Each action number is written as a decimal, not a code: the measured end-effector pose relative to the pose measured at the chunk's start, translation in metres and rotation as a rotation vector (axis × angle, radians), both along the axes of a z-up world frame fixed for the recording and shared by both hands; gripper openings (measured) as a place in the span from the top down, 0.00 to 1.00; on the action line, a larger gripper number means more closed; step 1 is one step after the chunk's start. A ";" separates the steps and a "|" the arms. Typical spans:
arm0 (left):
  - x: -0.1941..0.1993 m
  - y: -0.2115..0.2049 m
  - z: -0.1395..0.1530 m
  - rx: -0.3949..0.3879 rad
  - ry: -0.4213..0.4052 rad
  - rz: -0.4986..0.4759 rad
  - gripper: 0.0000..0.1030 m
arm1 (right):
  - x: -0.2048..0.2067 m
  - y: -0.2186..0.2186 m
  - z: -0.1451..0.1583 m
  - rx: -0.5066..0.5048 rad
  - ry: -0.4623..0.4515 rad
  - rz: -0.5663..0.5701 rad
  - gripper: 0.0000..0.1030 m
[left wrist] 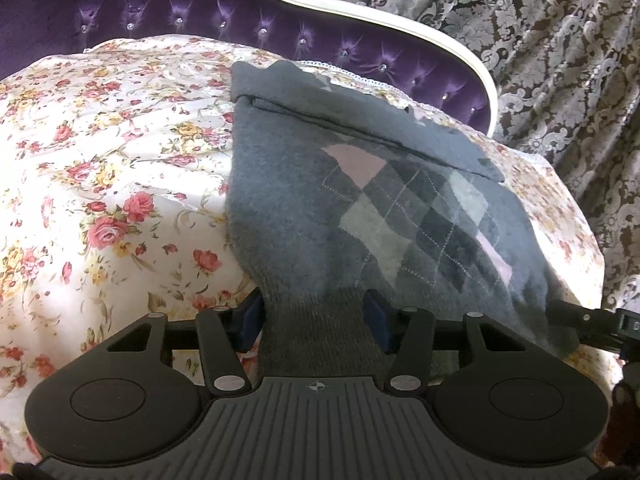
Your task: Fold small clothes
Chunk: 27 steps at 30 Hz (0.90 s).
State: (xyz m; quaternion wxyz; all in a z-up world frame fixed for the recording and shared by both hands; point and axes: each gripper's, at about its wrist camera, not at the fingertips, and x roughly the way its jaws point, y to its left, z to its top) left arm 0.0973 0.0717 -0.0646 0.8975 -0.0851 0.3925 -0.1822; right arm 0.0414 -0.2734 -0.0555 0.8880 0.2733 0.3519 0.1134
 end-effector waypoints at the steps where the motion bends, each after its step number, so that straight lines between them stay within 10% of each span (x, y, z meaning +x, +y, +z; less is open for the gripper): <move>1: -0.002 0.001 0.001 -0.006 -0.003 0.000 0.53 | -0.001 0.000 0.000 -0.001 0.000 0.001 0.42; 11: -0.015 -0.003 0.003 -0.046 0.002 -0.029 0.53 | -0.007 0.001 0.001 0.002 0.007 0.002 0.41; 18: 0.002 0.006 -0.006 -0.076 0.036 0.030 0.91 | -0.007 0.002 0.002 -0.006 0.010 0.006 0.42; 21: 0.002 0.007 -0.006 -0.089 0.039 0.016 0.94 | -0.003 0.006 0.002 -0.081 0.037 -0.004 0.87; 27: 0.006 0.027 0.025 -0.230 0.013 0.023 0.94 | -0.006 -0.010 0.014 0.014 -0.006 -0.029 0.88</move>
